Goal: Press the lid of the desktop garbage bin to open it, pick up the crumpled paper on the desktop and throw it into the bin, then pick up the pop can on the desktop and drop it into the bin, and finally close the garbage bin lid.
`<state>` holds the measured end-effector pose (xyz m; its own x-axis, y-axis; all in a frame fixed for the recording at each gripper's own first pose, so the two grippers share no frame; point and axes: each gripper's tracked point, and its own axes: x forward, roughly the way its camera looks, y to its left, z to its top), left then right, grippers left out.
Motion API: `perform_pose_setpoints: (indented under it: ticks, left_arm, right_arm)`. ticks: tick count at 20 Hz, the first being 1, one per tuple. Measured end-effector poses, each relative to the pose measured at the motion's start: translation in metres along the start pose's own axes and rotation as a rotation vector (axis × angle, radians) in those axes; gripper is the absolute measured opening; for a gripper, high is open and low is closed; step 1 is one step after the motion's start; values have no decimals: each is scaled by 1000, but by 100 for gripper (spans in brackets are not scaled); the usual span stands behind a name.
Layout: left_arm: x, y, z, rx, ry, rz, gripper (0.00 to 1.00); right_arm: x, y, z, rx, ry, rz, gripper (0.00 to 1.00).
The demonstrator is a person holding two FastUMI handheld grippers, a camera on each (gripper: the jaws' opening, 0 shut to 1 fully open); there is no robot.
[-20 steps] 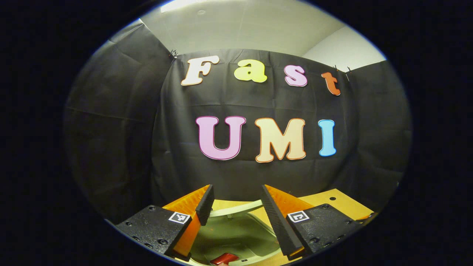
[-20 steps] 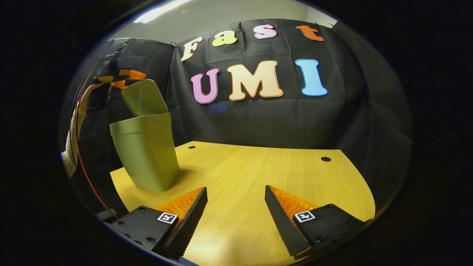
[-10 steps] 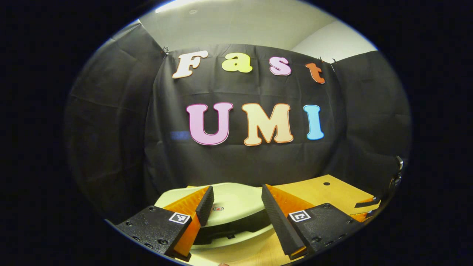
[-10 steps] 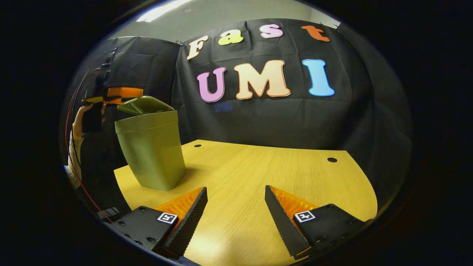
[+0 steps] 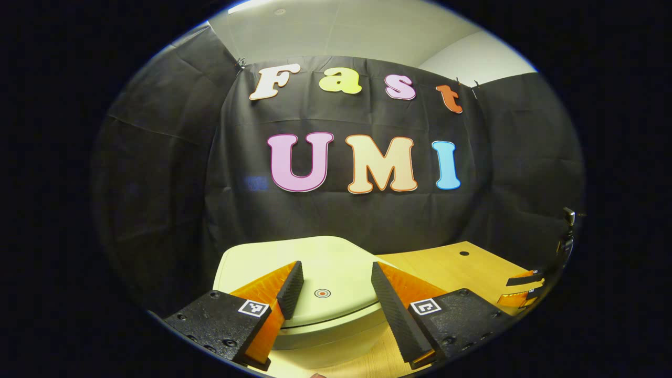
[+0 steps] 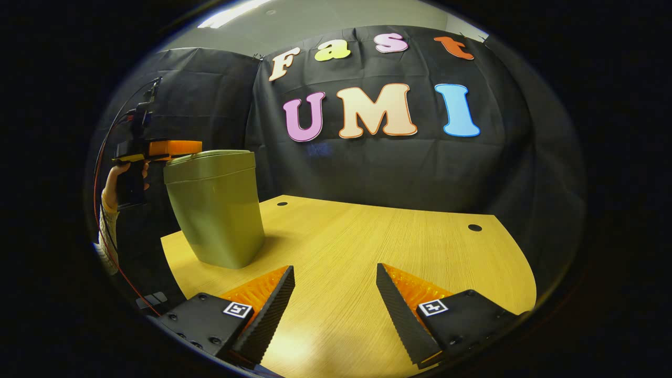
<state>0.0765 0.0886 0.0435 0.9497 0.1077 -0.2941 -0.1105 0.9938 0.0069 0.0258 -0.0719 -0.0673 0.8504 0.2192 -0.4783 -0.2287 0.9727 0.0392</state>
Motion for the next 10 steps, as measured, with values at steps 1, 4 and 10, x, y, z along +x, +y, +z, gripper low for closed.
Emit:
perform_pose_setpoints:
  ticks: [1,4,10]
  left_arm:
    - [1,0,4,5,-19,1,87]
    - [0,0,4,1,-48,6,84]
    - [0,1,2,23,-82,33,85]
  right_arm:
    - [0,2,-1,-2,1,3,99]
    - [2,7,-4,-10,7,14,98]
    - [5,10,-6,-12,23,26,99]
